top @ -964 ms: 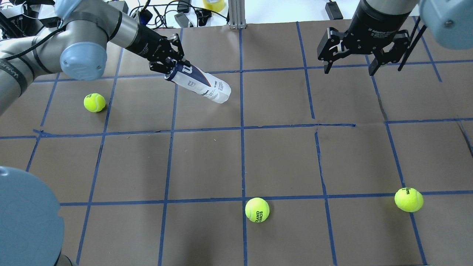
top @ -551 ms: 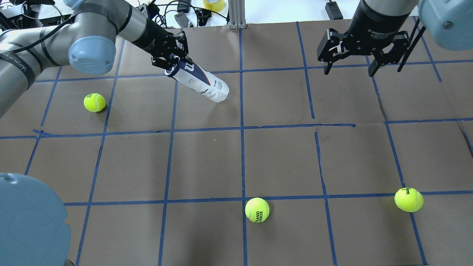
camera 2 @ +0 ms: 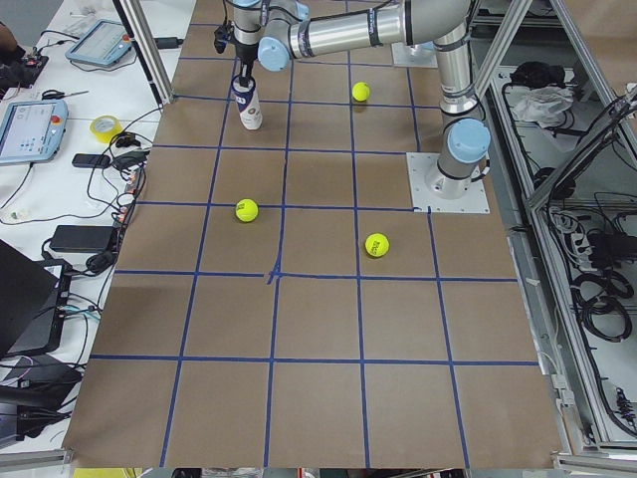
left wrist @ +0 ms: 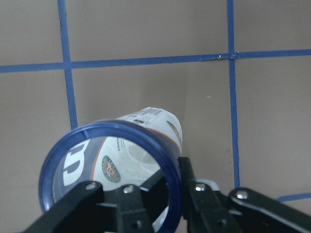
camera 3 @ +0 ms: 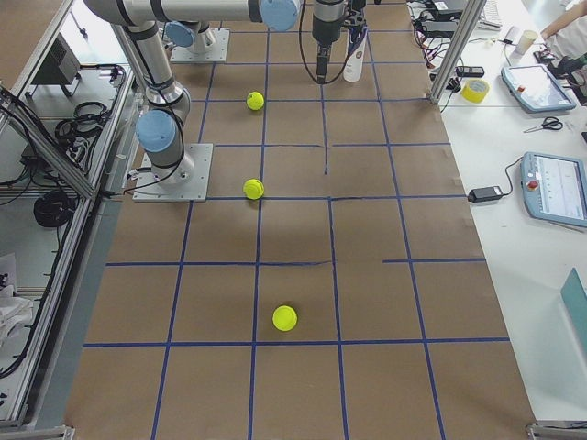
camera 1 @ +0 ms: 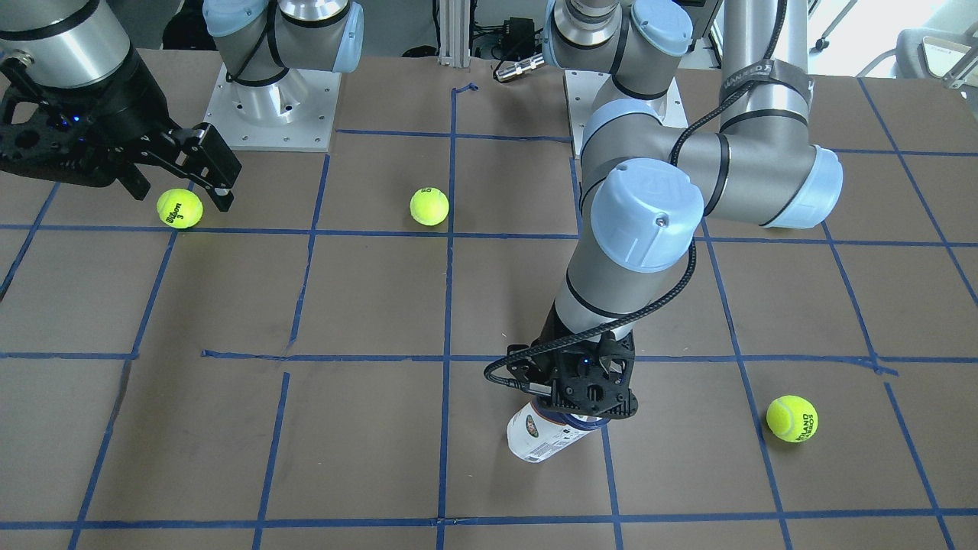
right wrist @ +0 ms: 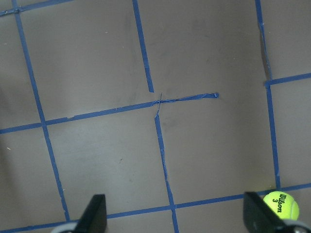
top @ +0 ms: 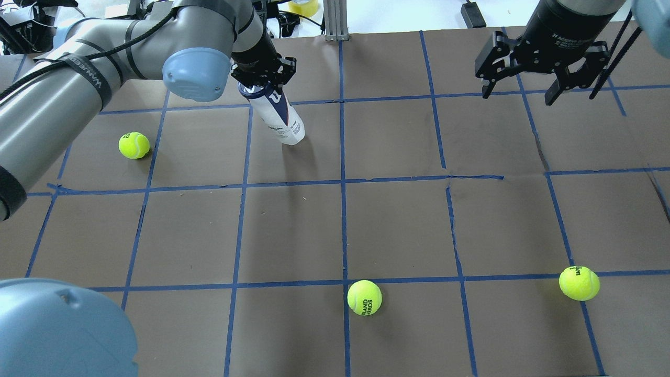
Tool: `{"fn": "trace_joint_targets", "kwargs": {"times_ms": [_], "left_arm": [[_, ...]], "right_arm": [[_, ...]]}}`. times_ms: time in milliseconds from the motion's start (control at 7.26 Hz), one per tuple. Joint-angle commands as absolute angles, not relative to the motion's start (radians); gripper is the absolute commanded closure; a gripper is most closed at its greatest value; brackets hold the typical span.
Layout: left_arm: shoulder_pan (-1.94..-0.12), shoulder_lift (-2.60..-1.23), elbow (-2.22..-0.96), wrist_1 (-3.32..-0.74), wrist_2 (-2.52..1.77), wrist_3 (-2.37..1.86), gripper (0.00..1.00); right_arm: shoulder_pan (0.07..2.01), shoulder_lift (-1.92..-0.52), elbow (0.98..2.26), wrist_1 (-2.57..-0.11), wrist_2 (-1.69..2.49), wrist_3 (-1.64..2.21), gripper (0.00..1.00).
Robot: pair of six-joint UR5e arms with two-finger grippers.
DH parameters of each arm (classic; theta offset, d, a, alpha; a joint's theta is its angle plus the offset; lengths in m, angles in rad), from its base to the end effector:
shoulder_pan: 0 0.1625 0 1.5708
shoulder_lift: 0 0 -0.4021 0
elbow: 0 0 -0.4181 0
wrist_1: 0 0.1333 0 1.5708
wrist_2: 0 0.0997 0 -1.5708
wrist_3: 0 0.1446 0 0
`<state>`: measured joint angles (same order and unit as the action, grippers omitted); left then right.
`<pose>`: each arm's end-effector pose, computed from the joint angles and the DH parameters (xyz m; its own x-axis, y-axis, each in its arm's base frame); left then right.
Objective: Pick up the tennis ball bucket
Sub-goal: 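Lift and rotate the can upright with the left gripper, then set the can upright on the table and open the left gripper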
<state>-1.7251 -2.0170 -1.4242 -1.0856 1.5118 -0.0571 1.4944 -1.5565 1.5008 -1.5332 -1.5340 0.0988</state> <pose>-0.2474 -0.6675 0.2784 -0.9917 0.1085 0.0684 0.0946 0.9789 -0.1809 0.0981 -0.5345 0.4452 -0.9841 0.1736 -0.0384 0.1742 0.9846 -0.0144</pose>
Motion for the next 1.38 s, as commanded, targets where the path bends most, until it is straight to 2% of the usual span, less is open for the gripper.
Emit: {"fn": "trace_joint_targets", "kwargs": {"times_ms": [0, 138, 275, 688, 1101, 1239], "left_arm": [[-1.761, -2.022, -1.43, -1.089, 1.575, -0.076, 0.82], [-1.764, -2.02, -1.427, -1.092, 1.574, -0.072, 0.28], [-1.77, -2.02, -1.428, -1.1, 1.575, -0.081, 0.0], [-1.772, -1.997, -1.407, -1.144, 1.575, -0.081, 0.0], [-1.76, -1.945, -1.266, -1.369, 1.577, -0.068, 0.0], [-1.715, -1.919, -1.273, -1.377, 1.577, -0.061, 0.0]], "right_arm": [[1.502, -1.594, 1.505, -1.526, -1.535, 0.106, 0.0], [1.511, -1.601, 1.511, -1.526, -1.536, 0.112, 0.0], [1.512, -1.603, 1.516, -1.526, -1.534, 0.135, 0.0], [1.511, -1.603, 1.534, -1.526, -1.534, 0.135, 0.0], [1.514, -1.612, 1.54, -1.528, -1.511, 0.143, 0.0], [1.531, -1.629, 1.54, -1.528, -1.487, 0.155, 0.0]]}}
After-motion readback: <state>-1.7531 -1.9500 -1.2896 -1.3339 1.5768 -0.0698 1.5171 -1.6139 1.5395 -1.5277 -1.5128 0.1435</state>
